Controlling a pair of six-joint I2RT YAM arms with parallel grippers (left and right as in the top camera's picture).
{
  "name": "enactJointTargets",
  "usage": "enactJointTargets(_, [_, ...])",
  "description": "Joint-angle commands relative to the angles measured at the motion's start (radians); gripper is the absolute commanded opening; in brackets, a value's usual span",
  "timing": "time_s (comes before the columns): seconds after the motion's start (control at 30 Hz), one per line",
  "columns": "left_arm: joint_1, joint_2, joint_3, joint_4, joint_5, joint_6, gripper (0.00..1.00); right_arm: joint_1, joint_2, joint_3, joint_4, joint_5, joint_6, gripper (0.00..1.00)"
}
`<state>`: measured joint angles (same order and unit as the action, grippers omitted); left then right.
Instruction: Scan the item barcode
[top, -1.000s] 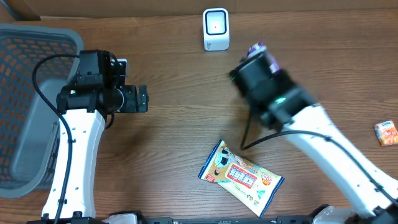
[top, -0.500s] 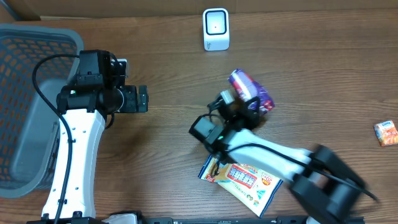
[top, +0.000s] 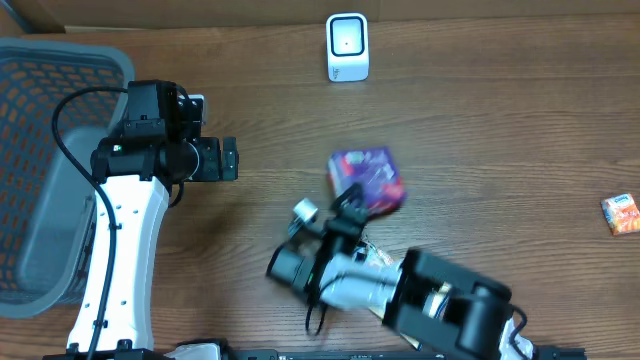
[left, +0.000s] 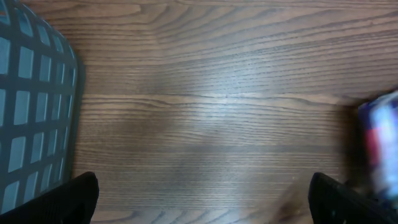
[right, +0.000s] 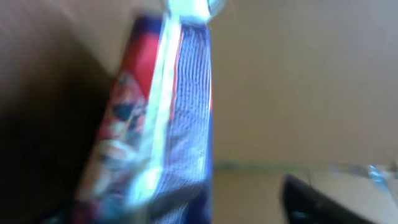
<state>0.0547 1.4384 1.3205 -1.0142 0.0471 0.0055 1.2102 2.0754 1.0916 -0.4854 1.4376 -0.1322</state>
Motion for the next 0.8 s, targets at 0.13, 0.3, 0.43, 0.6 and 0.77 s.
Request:
enactJointTargets(0.13, [0.004,-0.008,0.003,0.000,-0.006,-0.010,1.00,0.187,-0.006,0.083,-0.130,-0.230,0.288,1.00])
enactJointTargets(0.3, [0.004,-0.008,0.003,0.000,-0.006,-0.010,1.00,0.172,-0.082,0.246,-0.499,-0.431,0.671,1.00])
enactJointTargets(0.43, [0.004,-0.008,0.003,0.000,-0.006,-0.010,1.00,0.117,-0.171,0.346,-0.571,-0.566,0.678,1.00])
enactJointTargets(0.6, [0.004,-0.008,0.003,0.001,-0.006,-0.010,1.00,-0.051,-0.307,0.379,-0.588,-0.898,0.648,1.00])
enactJointTargets(0.77, [0.004,-0.008,0.003,0.000,-0.006,-0.010,1.00,-0.211,-0.363,0.379,-0.614,-0.957,0.571,1.00])
